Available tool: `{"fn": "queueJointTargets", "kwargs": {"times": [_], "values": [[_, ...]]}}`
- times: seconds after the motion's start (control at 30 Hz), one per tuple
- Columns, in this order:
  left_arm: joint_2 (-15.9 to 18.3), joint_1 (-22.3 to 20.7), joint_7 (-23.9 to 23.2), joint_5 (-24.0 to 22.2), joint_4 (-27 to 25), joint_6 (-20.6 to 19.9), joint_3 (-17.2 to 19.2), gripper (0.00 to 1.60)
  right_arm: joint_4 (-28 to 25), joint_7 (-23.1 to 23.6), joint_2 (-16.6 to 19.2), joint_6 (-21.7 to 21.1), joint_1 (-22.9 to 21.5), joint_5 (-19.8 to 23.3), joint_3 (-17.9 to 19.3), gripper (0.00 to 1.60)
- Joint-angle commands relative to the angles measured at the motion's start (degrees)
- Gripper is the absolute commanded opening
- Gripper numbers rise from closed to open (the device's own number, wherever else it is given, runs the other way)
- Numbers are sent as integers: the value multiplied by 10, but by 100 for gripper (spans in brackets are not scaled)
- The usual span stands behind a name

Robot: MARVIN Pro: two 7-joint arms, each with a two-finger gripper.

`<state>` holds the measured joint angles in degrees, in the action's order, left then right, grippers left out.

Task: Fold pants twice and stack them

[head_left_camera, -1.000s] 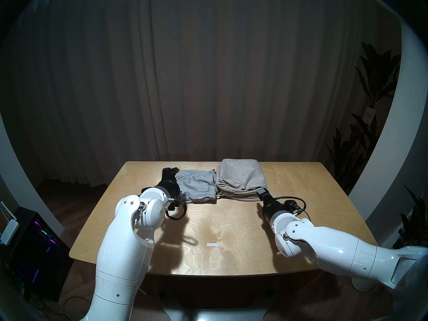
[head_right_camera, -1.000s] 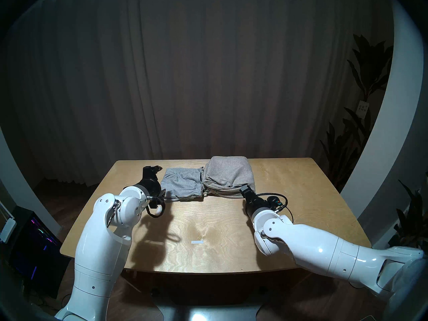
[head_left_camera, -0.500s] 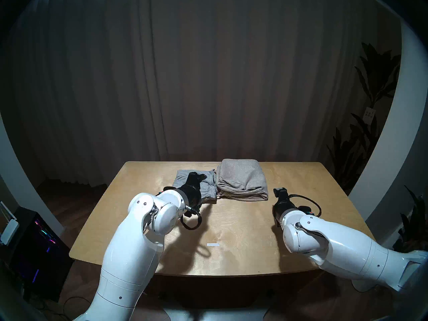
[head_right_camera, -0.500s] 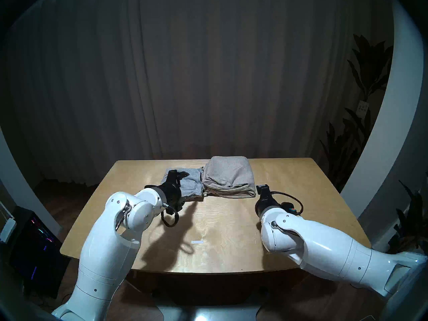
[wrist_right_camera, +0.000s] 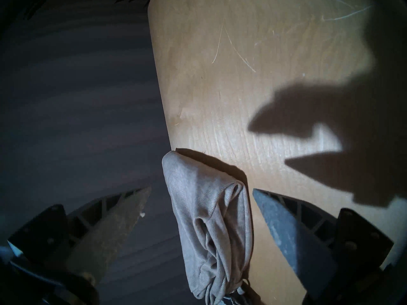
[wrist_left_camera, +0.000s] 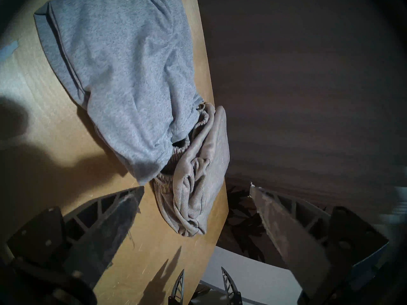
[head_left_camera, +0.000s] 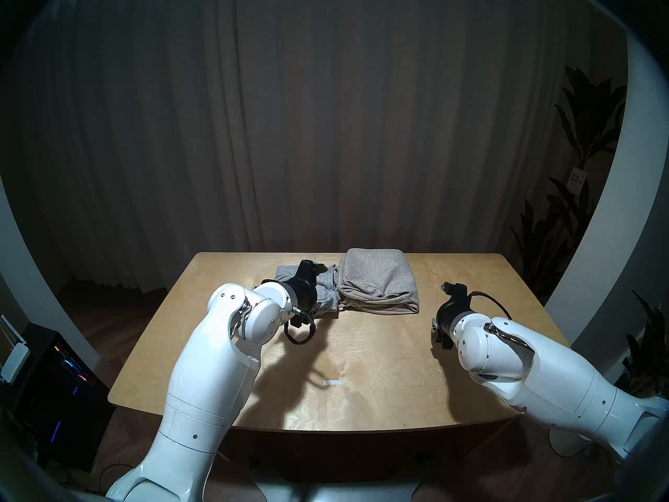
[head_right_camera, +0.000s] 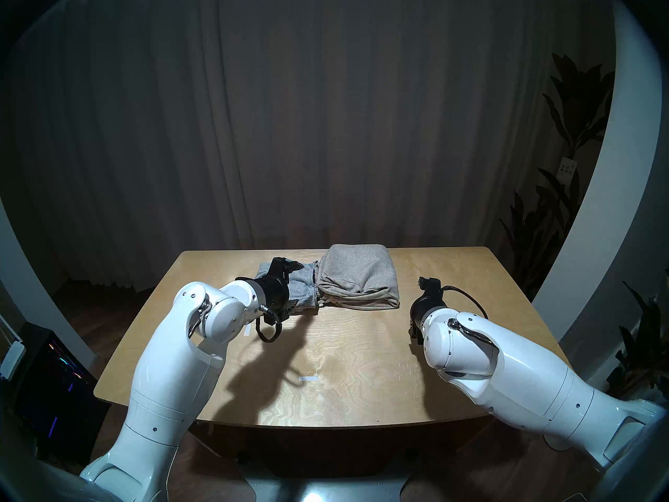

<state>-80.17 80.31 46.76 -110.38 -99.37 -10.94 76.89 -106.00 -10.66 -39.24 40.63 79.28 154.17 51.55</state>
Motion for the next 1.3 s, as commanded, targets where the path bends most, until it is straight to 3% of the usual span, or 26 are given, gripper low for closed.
{"fn": "queueJointTargets", "kwargs": {"times": [0.0, 0.17, 0.43, 0.57, 0.67, 0.83, 1.03, 1.27], "values": [[-36, -47, -6, -19, 27, 14, 6, 160, 40, 54, -12, -71, -9, 9, 7, 160], [-41, -37, 6, -31, 18, 14, -2, 160, 61, 77, -14, -124, -19, 13, -3, 160], [-38, 13, 51, -36, -55, 22, -37, 160, 83, 112, -14, -207, -17, 16, -19, 160], [-50, 11, 39, -34, -35, 26, -50, 160, 105, 136, -16, -245, -20, 19, -29, 160], [-58, -10, 1, -6, -2, 30, -62, 160, 119, 142, -20, -279, -17, 17, -24, 160], [-77, -42, -34, 1, 37, 40, -62, 160, 124, 146, -24, -283, -17, 20, -25, 160], [-98, -51, -79, 18, 75, 69, -61, 160, 131, 154, -30, -286, -15, 22, -25, 160], [-108, -40, -60, 11, 78, 88, -62, 160, 133, 158, -36, -278, -14, 24, -23, 160]]}}
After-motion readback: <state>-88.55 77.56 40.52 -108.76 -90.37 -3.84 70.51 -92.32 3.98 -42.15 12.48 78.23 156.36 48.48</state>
